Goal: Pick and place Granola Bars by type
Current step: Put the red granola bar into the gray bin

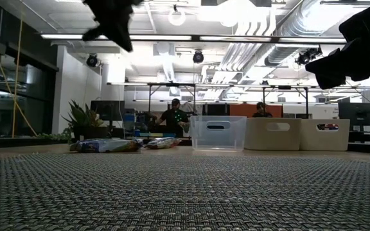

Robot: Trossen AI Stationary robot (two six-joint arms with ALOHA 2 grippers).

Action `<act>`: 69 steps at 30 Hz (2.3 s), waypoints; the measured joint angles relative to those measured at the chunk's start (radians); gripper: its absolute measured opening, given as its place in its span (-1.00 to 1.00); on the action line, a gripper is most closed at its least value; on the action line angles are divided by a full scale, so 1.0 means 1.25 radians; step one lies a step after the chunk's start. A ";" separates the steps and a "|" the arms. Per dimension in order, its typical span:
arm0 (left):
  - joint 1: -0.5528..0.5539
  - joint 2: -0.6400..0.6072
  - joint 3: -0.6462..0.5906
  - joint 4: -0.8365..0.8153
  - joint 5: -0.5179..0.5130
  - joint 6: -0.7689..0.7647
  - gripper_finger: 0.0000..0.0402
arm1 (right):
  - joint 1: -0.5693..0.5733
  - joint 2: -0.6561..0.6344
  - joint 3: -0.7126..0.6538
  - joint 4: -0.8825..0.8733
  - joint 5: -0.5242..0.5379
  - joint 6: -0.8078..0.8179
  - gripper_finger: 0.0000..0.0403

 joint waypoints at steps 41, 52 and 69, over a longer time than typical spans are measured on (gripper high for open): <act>0.260 0.637 0.418 -0.057 0.193 0.282 0.22 | 0.000 0.000 0.000 0.000 0.000 0.000 -1.00; 0.260 0.751 0.497 -0.166 0.230 0.306 0.22 | 0.000 0.000 0.000 0.000 0.000 0.000 -1.00; 0.260 0.826 0.497 -0.160 0.234 0.317 0.22 | 0.000 0.000 0.000 0.000 0.000 0.000 -1.00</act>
